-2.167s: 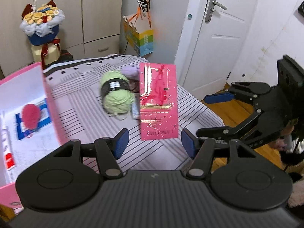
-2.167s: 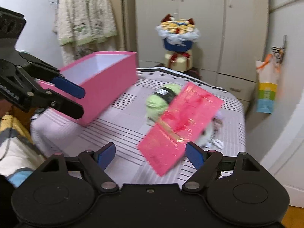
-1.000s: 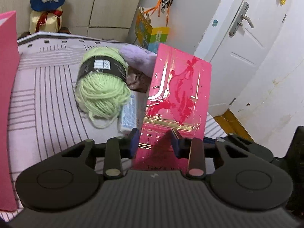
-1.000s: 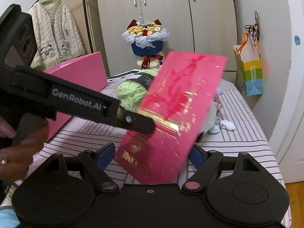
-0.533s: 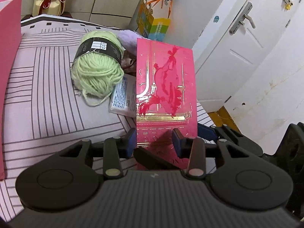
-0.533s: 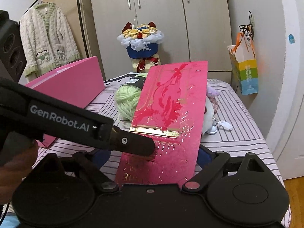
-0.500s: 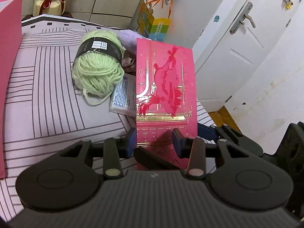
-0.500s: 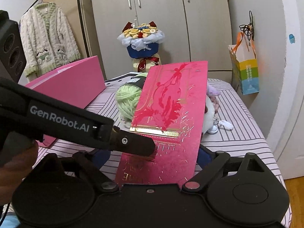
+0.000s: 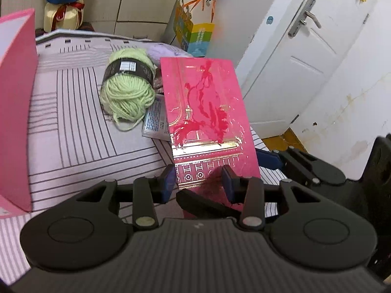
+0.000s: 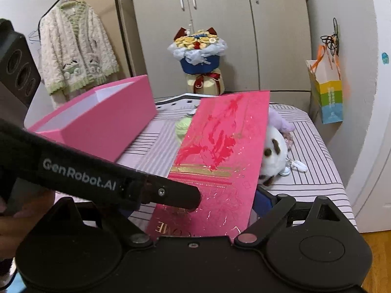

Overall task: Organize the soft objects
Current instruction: 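Grasp the pink red envelope with the left tool and lift it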

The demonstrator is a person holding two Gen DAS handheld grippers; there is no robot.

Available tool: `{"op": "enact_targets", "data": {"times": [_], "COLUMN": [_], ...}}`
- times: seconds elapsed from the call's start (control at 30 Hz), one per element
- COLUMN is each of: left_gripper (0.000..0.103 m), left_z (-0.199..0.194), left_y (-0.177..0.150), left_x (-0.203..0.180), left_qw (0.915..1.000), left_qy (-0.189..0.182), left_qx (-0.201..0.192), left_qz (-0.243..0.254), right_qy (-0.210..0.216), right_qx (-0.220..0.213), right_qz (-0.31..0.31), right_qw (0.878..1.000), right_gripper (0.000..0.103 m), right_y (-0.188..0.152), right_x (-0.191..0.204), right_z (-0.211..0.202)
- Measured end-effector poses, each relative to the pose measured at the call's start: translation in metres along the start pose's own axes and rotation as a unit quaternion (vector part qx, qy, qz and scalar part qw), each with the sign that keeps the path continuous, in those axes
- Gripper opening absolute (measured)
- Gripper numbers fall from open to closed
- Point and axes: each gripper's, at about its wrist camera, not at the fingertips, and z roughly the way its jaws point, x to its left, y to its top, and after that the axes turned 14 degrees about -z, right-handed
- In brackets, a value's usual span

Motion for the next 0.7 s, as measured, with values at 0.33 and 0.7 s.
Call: {"op": "enact_targets", "data": {"times": [0.33, 0.7], "left_gripper": [0.039, 0.039], "left_z": [-0.047, -0.103], "left_y": [-0.003, -0.004], "left_x": [-0.006, 0.014], "left_qw": [0.9999, 0.9992], "left_qy": [0.012, 0.019], "left_qx": [-0.003, -0.010], "left_qz": [0.002, -0.032], "right_qy": [0.033, 0.087], "right_qx": [0.009, 0.018], "right_qz": [-0.023, -0.073], "right_qw": [0.999, 0.993], "right_gripper": [0.094, 0.094], "right_y": [0.027, 0.060], "right_x": [0.023, 0.059], "right_z": [-0.026, -0.044]}}
